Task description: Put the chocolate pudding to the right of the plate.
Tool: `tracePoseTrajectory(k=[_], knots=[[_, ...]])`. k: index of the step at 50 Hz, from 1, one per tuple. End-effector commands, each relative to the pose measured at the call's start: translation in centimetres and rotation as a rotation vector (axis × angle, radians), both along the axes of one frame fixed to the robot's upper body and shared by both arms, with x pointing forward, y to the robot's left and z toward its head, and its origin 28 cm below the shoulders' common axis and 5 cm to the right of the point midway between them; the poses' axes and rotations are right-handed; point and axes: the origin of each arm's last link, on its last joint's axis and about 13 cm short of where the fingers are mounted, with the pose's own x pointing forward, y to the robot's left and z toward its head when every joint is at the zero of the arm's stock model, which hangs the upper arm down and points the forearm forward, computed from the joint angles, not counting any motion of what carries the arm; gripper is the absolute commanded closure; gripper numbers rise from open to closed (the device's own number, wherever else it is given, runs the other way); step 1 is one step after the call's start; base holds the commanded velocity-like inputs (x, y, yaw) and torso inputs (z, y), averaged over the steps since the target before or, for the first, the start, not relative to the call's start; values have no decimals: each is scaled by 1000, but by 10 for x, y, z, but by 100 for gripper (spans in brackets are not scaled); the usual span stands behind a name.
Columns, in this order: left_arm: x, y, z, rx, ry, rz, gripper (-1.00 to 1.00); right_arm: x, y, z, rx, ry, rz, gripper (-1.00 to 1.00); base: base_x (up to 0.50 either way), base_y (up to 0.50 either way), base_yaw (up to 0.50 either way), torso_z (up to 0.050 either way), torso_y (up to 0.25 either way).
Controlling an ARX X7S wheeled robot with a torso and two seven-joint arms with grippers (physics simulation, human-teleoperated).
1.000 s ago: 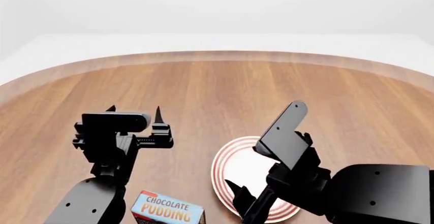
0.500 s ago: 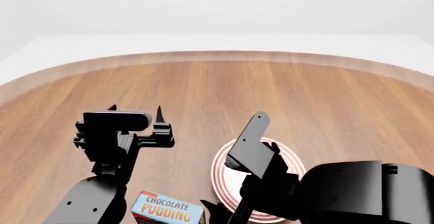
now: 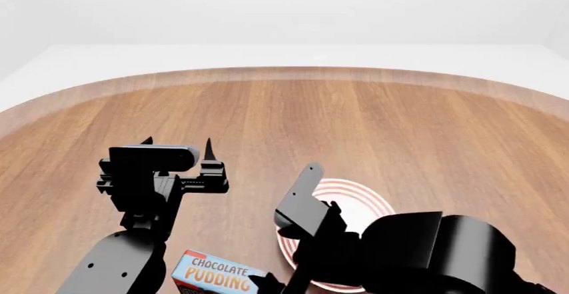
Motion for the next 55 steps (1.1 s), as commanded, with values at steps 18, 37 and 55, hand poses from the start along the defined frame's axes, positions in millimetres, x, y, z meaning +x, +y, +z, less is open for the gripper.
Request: tracePoseTrajectory(k=[18,37,55], knots=[[0,0,-1,-6,0,-5,-100,6,11,-40,-81,126,43,-100,0,0,0,0,0],[0,-1,-2,-7,3,-10,-100,24,24,-53,-96,151,72,-100,0,0,0,0,0],[0,-2,-3,-8,4,-16,-100,30,35,-82,-134,242,113,-100,0,0,0,0,0]])
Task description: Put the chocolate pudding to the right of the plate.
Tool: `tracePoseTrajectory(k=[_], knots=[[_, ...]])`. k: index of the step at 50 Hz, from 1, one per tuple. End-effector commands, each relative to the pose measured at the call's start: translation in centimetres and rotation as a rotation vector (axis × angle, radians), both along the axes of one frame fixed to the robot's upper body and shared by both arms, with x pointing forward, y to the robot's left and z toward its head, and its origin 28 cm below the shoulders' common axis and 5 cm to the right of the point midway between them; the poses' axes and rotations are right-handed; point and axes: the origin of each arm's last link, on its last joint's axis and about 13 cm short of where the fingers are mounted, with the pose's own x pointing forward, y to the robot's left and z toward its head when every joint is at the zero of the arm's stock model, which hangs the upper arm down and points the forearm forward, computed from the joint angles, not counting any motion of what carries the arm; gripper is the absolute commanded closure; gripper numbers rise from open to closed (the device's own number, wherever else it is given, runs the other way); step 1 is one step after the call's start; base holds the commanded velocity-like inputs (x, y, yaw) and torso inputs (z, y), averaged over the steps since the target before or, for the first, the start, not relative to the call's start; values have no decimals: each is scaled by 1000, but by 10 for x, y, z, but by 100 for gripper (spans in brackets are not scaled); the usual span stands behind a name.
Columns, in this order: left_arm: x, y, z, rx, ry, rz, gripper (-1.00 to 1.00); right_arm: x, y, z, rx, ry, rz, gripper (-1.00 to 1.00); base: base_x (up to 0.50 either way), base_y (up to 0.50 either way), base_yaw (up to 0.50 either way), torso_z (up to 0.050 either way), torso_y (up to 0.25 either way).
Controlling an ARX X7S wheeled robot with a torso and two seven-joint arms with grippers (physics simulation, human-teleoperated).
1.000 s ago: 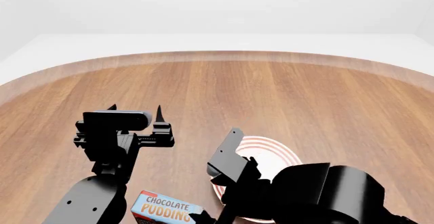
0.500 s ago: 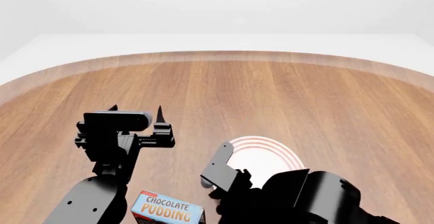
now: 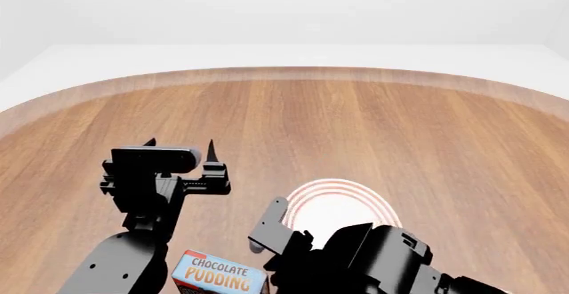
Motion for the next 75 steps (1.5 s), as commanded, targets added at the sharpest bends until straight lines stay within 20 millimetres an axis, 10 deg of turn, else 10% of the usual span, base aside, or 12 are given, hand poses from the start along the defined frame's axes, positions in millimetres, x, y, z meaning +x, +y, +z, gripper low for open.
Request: tracePoseTrajectory(k=[1,7,8,24,36,51,75], knots=[[0,-1,-1,0,1,-4,-100,3,5,-18,-27,55,24,-100,0,0,0,0,0],[0,0,-1,0,1,-3,-100,2,5,-21,-25,63,26,-100,0,0,0,0,0],[0,0,-1,-1,2,-4,-100,2,5,-21,-24,62,23,100,0,0,0,0,0],[0,0,-2,-1,0,-1,-100,3,5,-16,-9,38,-2,100,0,0,1,0,0],[1,2,0,-6,-3,8,-100,-15,-12,38,64,-112,-53,100,0,0,0,0,0],[0,2,1,-4,-4,9,-100,-14,-27,46,59,-130,-149,100,0,0,0,0,0],[-1,2,1,-3,-4,5,-100,22,-109,89,23,-237,-694,100,0,0,0,0,0]])
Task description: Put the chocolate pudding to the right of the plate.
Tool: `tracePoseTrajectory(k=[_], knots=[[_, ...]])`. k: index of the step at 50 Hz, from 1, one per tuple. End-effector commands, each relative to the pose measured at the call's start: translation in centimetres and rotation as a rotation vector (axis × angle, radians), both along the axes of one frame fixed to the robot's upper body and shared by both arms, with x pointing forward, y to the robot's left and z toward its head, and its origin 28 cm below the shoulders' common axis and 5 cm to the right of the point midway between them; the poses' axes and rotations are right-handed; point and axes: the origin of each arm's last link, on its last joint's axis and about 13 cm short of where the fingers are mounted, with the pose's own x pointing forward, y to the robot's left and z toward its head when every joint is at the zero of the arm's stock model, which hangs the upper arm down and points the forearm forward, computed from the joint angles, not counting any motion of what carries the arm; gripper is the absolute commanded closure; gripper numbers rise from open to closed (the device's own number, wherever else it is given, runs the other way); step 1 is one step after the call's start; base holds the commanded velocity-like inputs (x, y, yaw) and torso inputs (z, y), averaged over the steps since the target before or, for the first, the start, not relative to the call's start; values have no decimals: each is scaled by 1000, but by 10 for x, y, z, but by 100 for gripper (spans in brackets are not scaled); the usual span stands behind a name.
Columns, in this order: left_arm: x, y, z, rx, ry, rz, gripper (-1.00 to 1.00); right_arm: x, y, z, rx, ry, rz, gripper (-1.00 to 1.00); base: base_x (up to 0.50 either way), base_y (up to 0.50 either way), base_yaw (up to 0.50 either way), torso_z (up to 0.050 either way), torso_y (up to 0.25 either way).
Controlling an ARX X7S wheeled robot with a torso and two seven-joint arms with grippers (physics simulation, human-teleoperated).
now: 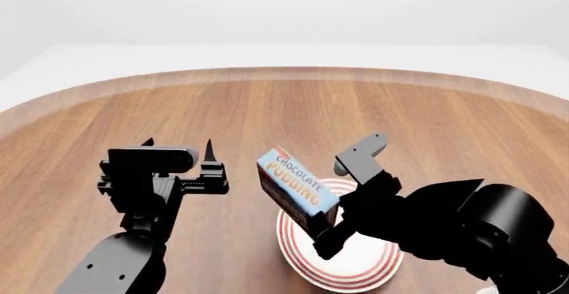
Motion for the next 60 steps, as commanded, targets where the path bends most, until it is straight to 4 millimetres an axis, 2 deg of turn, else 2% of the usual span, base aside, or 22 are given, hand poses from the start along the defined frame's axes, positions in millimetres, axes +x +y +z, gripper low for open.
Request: tracePoseTrajectory(k=[1,13,22,31,42,52,60], knots=[[0,1,0,1,0,-1,-100,16,-35,20,17,-53,-226,100,0,0,0,0,0],[1,1,0,0,0,2,-100,16,-61,30,49,-78,-382,100,0,0,0,0,0],[0,1,0,2,-1,1,-100,4,-85,30,53,-77,-510,100,0,0,0,0,0],[0,2,0,-1,-2,2,-100,-7,-104,20,64,-65,-598,100,0,0,0,0,0],[-1,2,0,-4,0,4,-100,0,-116,14,70,-46,-657,100,0,0,0,0,0],[-1,2,0,-3,1,4,-100,6,-141,-2,82,4,-736,100,0,0,0,0,0],[-1,3,0,-5,5,3,-100,1,-157,-9,65,7,-756,100,0,0,0,0,0]])
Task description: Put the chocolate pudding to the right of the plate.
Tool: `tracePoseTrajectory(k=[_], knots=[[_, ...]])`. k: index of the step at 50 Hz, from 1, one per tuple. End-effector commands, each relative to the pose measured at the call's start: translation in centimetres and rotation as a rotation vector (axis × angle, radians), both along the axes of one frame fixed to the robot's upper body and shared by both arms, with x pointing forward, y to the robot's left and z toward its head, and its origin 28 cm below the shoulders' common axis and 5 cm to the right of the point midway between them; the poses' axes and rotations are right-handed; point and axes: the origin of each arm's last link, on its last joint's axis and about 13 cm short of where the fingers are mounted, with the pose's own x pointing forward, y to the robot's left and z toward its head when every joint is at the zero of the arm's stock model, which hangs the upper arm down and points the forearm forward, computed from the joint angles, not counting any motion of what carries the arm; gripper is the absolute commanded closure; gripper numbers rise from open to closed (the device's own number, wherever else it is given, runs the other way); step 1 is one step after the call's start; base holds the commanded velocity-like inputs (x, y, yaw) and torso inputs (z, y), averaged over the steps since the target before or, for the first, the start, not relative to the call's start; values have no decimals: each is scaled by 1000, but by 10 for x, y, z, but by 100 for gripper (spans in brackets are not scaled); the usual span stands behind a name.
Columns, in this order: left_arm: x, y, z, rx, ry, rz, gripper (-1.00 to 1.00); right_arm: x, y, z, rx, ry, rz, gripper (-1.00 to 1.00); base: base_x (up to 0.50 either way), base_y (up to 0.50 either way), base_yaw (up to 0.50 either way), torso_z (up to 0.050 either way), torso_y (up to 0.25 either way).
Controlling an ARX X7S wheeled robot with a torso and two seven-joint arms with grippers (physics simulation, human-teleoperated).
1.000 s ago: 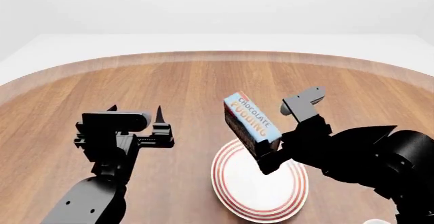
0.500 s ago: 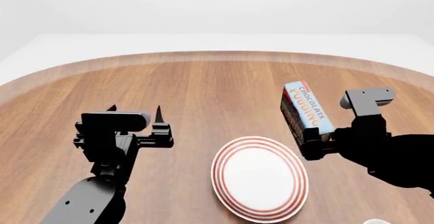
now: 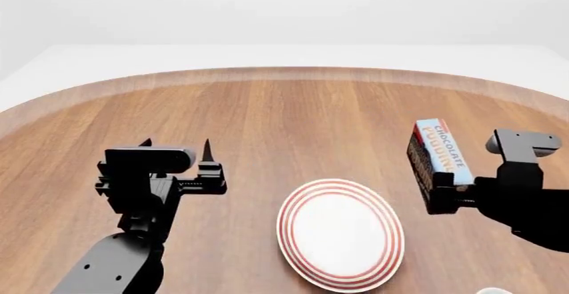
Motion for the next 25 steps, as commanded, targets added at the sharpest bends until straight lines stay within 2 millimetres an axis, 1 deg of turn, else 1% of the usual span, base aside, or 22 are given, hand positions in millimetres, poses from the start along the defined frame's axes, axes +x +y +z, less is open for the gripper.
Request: tracePoseTrajectory(k=[1,7,15,21,25], knots=[[0,0,0,-1,3,-1,-100,-4,-25,-10,-2,14,-48,100,0,0,0,0,0],[0,0,-1,-2,4,-1,-100,-8,-31,-16,1,14,-52,100,0,0,0,0,0],[-1,-1,-1,-2,4,-2,-100,-9,-35,-19,4,17,-69,100,0,0,0,0,0],[-1,-1,-1,-2,4,-4,-100,-8,-36,-26,3,30,-77,100,0,0,0,0,0],[0,-1,-1,-1,4,-4,-100,-7,-36,-35,6,47,-79,100,0,0,0,0,0]])
